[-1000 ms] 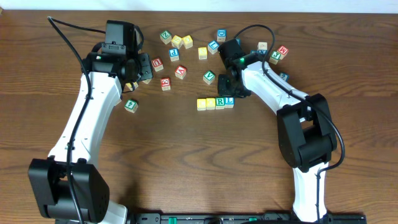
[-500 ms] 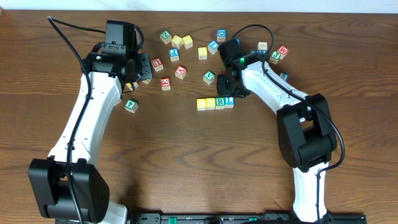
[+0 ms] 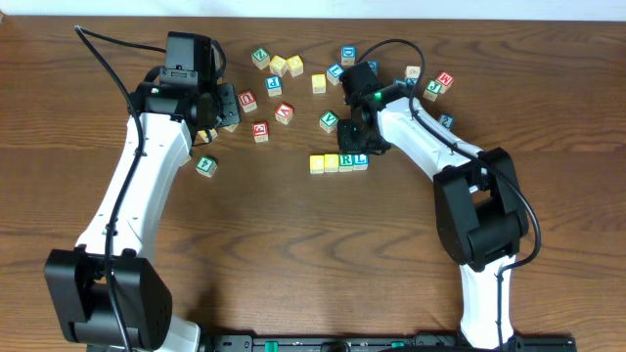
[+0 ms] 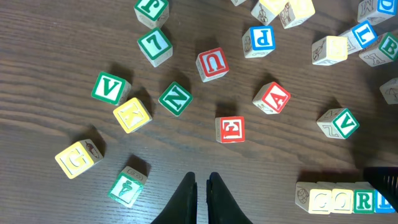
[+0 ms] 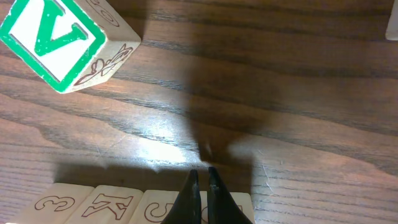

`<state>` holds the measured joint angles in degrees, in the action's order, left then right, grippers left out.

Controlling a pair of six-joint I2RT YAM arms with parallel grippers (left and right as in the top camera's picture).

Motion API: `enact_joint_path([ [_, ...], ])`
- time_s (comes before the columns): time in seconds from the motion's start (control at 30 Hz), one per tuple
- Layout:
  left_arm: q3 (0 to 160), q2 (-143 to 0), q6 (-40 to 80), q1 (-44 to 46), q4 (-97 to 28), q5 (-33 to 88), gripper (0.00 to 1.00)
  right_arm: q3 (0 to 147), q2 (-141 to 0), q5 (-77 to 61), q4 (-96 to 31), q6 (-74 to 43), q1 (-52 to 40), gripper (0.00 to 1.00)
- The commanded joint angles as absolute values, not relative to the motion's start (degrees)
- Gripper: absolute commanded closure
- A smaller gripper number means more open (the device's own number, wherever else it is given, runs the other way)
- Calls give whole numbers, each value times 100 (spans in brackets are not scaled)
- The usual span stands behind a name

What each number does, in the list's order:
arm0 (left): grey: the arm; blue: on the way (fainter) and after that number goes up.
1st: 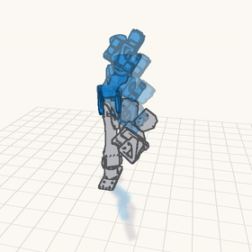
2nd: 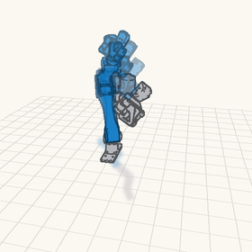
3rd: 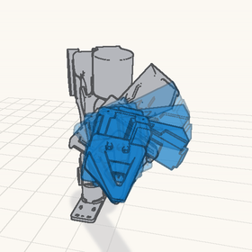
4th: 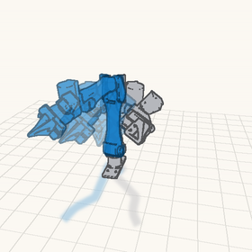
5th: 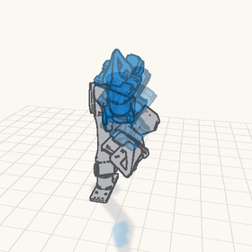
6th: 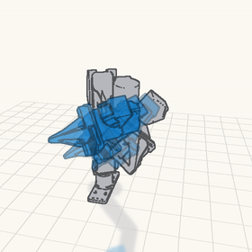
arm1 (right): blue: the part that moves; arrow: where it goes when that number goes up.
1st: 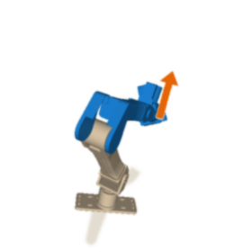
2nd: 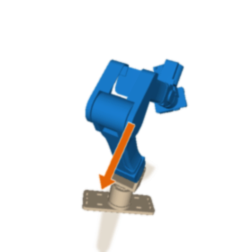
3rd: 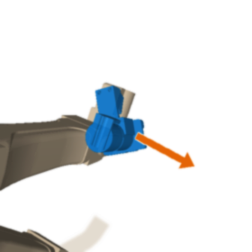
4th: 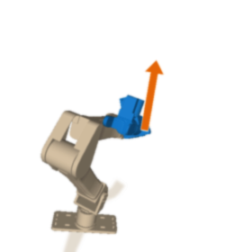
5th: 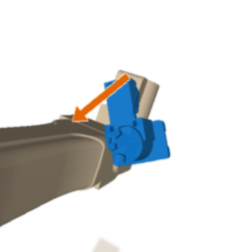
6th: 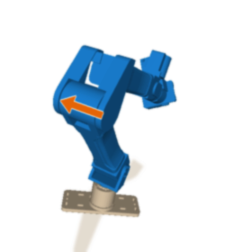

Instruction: Spell out CORL

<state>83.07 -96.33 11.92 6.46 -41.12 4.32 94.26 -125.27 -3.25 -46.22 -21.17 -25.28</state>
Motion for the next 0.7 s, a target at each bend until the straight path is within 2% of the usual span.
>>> enact_joint_path([
  [0.0,8359,-9612,1118,628,-4130,379,92,9395,-12407,-360,-4604,-2010,-2609,99],
  [0.33,8359,-9612,1118,628,-4130,379,92,9675,-12396,-364,-4641,-2012,-2403,99],
  [0.67,8359,-9612,1118,628,-4130,377,92,10243,-12394,-364,-5437,-2082,-2178,99],
])
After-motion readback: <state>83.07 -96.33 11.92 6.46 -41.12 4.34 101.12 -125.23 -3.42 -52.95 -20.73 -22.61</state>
